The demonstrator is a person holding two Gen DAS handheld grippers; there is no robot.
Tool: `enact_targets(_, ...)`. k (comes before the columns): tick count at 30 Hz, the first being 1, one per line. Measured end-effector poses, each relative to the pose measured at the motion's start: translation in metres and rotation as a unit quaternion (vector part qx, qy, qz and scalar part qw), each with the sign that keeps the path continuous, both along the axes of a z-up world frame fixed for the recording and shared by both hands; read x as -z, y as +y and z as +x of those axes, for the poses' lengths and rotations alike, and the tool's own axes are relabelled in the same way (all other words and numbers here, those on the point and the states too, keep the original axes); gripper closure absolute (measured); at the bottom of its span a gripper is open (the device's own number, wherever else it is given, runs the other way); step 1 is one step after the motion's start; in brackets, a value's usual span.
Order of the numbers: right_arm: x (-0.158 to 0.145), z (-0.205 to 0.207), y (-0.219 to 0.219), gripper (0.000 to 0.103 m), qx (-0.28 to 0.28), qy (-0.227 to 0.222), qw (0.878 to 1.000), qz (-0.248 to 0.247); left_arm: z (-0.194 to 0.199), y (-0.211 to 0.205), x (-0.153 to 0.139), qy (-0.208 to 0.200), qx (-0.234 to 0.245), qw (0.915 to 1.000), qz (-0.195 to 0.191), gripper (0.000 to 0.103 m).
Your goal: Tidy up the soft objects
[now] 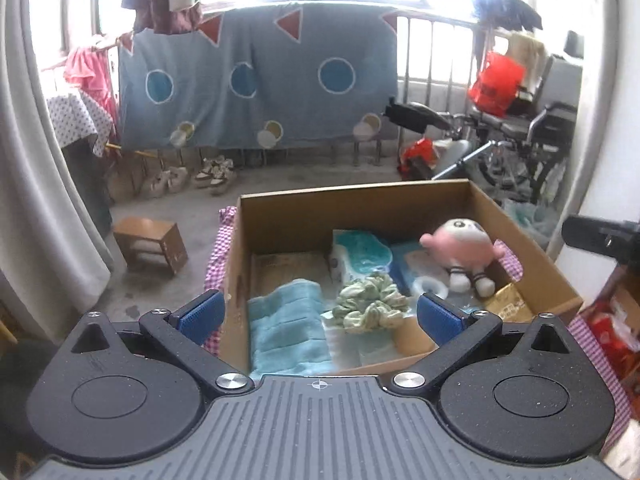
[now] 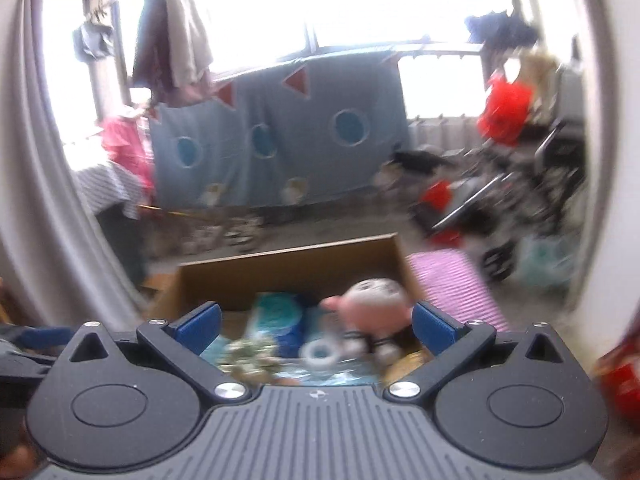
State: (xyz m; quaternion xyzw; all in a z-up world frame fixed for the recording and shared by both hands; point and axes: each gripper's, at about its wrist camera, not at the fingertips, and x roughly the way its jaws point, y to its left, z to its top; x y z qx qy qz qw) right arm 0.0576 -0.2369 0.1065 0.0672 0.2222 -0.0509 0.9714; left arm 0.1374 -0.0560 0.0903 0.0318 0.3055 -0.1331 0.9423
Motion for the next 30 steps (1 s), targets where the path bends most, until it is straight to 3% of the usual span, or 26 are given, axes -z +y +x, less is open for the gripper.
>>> enact_targets(4,0.004,-0.006,0.008,0.0,0.025,-0.009,0.999,-0.047,0.002,-0.001,0.002,0.022,0.039,0.998,-0.044,0.0)
enact_targets(6,0.007,-0.006,0.007,0.0,0.031,0.0,0.999,-0.044,0.002,-0.006,0.003,0.023,0.059,0.9973,-0.037,0.0)
enact_targets(10,0.016,-0.002,0.0,0.0,0.021,0.028,0.999,-0.019,-0.004,-0.009,0.008,-0.003,0.011,0.9999,-0.001,0.0)
enact_targets(15,0.032,-0.003,-0.001,0.0,-0.008,0.058,0.998,0.017,0.005,0.002,0.016,0.048,-0.03,0.9984,-0.005,0.0)
enact_targets(30,0.051,0.025,0.021,0.0,-0.038,0.118,0.992,-0.002,0.005,-0.006,0.023,0.1,-0.039,0.9941,0.015,0.0)
